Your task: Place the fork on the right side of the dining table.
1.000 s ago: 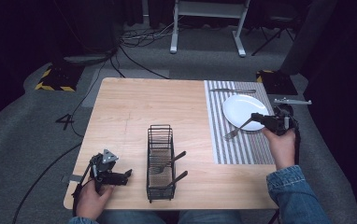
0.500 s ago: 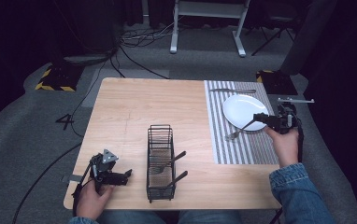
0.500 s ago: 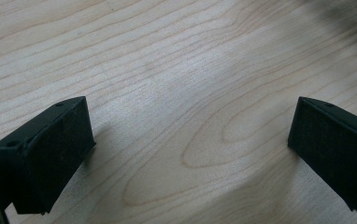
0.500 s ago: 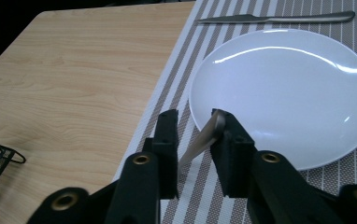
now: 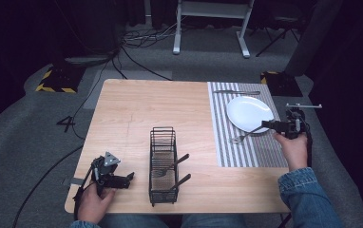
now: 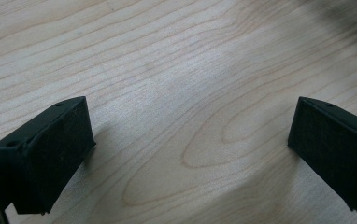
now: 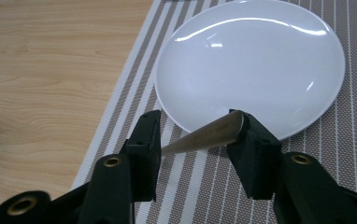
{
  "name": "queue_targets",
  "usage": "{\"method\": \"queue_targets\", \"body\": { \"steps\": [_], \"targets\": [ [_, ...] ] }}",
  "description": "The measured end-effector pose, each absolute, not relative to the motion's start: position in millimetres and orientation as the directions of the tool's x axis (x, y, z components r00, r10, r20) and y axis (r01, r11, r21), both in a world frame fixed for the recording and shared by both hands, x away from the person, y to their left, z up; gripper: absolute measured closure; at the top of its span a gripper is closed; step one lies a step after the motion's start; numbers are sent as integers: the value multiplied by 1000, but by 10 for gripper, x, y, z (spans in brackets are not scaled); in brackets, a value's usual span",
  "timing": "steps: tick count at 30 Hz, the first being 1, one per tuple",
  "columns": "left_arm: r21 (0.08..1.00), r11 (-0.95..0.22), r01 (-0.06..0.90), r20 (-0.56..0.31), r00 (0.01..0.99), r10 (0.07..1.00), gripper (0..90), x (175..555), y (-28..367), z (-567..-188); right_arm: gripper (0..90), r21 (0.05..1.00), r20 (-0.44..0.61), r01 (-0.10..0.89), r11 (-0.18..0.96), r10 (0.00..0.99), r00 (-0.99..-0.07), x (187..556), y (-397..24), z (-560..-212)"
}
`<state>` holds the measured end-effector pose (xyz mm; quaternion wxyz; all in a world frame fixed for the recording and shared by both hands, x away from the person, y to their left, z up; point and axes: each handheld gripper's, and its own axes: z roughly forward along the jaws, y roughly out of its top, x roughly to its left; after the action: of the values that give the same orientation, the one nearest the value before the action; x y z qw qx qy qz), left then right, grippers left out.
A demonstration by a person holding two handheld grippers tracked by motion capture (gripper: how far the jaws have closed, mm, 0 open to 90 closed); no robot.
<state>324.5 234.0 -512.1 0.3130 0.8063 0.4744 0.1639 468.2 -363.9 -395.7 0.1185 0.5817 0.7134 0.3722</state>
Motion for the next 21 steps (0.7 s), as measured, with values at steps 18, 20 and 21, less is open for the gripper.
{"method": "queue_targets", "body": {
  "steps": [18, 20, 21],
  "targets": [
    [660, -354, 662, -32, 496, 868, 2, 3245, 2340, -5121, 521, 637, 309, 771, -5, 918, -250, 4648, -3892, -4254],
    [660, -354, 662, -32, 496, 868, 3, 3245, 2340, -5121, 520, 632, 314, 775, -13, 918, -241, 4644, -3921, -4296],
    [660, -354, 662, -32, 496, 868, 2, 3245, 2340, -5121, 519, 631, 315, 776, -14, 919, -239, 4642, -3933, -4315]
  ]
}}
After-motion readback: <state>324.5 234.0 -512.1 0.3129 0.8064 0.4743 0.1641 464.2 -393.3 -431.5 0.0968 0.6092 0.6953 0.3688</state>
